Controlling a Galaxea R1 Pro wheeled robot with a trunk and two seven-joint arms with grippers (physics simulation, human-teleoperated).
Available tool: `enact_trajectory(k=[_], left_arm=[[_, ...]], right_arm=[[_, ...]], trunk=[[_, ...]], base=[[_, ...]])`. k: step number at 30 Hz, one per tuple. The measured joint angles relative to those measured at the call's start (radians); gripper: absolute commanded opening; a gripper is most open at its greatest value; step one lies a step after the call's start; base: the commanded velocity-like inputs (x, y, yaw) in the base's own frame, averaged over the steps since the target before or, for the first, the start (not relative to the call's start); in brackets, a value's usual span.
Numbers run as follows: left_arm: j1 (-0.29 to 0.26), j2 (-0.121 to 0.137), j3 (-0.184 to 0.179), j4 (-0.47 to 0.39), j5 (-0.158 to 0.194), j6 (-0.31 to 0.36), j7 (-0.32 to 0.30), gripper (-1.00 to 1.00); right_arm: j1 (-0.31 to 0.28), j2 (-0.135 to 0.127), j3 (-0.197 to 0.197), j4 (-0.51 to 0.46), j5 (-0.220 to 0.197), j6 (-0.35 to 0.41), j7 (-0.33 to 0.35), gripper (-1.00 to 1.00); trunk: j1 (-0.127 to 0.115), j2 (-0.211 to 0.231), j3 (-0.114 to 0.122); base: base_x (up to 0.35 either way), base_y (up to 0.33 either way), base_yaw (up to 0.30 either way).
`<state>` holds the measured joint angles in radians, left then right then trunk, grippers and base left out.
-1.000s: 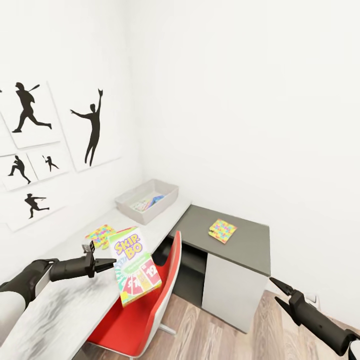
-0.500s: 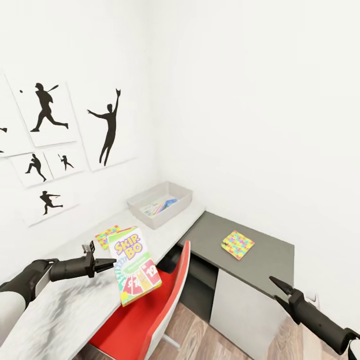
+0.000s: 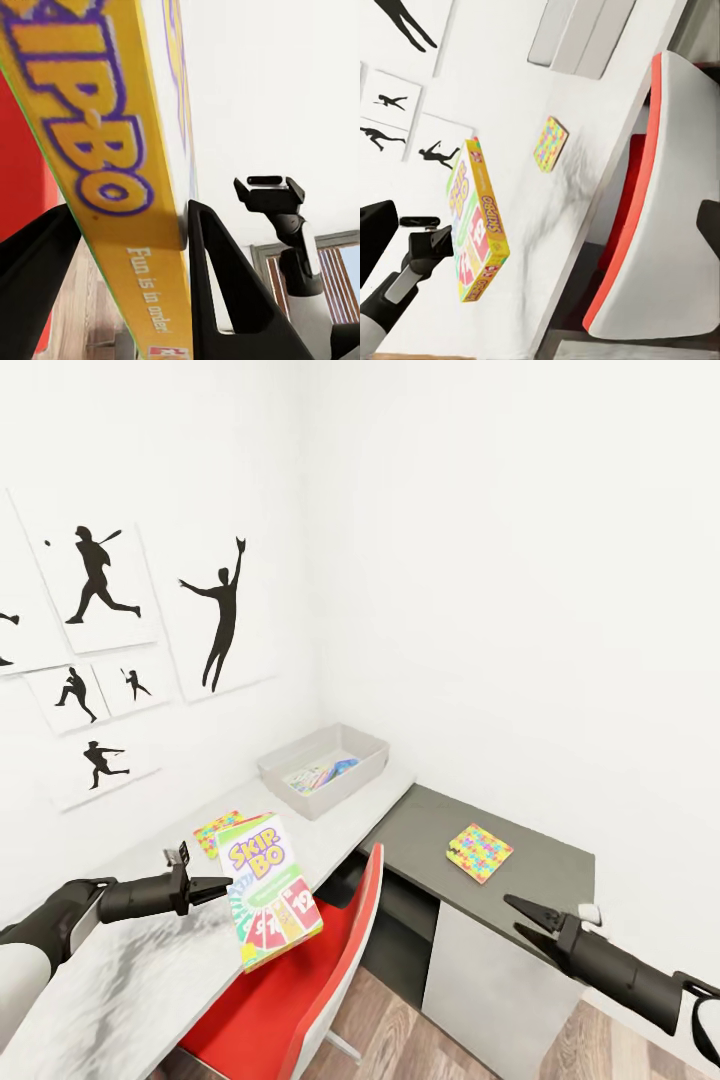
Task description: Put all the toys in the child's room - the three board games (two on the bed and one on the table), the two jigsaw puzzles on the table, and the tennis ball on the table - inside the toy box on the table in the child's room.
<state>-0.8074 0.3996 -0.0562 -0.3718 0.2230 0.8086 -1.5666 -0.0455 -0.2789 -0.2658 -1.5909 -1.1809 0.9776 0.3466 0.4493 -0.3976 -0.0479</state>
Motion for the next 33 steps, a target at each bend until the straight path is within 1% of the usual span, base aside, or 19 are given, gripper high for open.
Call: enact_trajectory(k=[4, 8, 11, 13, 20, 24, 33], left_arm=[[0.000, -0.002, 0.000, 0.000, 0.000, 0.000, 0.000, -1.00], [0.000, -0.002, 0.000, 0.000, 0.000, 0.000, 0.000, -1.00], [0.000, -0.001, 0.001, 0.000, 0.000, 0.000, 0.000, -1.00], [0.000, -0.001, 0.001, 0.000, 0.000, 0.000, 0.000, -1.00], [0.001, 0.000, 0.003, 0.000, 0.000, 0.000, 0.000, -1.00], [0.001, -0.001, 0.002, -0.001, 0.000, 0.000, 0.000, -1.00], [0.002, 0.000, 0.002, -0.001, -0.001, -0.001, 0.000, -1.00]], right_arm=[[-0.003, -0.007, -0.016, -0.004, -0.003, 0.030, -0.024, 1.00], [0.000, -0.002, -0.064, -0.006, -0.010, 0.042, -0.023, 1.00], [0.002, 0.001, -0.088, -0.005, -0.011, 0.043, -0.022, 1.00], [0.003, 0.003, -0.095, -0.005, -0.011, 0.042, -0.022, 1.00], [0.004, 0.006, -0.101, -0.005, -0.006, 0.032, -0.027, 1.00], [0.004, 0.006, -0.099, -0.005, -0.006, 0.030, -0.029, 1.00], [0.003, 0.006, -0.092, -0.005, -0.005, 0.029, -0.030, 1.00]], trunk=[[0.000, 0.000, 0.000], [0.000, 0.000, 0.000], [0.000, 0.000, 0.000], [0.000, 0.000, 0.000], [0.000, 0.000, 0.000], [0.000, 0.000, 0.000], [0.000, 0.000, 0.002]], base=[[0.000, 0.000, 0.000], [0.000, 0.000, 0.000], [0.000, 0.000, 0.000], [0.000, 0.000, 0.000], [0.001, -0.001, 0.000], [0.108, -0.099, 0.014], [0.205, -0.193, 0.220]])
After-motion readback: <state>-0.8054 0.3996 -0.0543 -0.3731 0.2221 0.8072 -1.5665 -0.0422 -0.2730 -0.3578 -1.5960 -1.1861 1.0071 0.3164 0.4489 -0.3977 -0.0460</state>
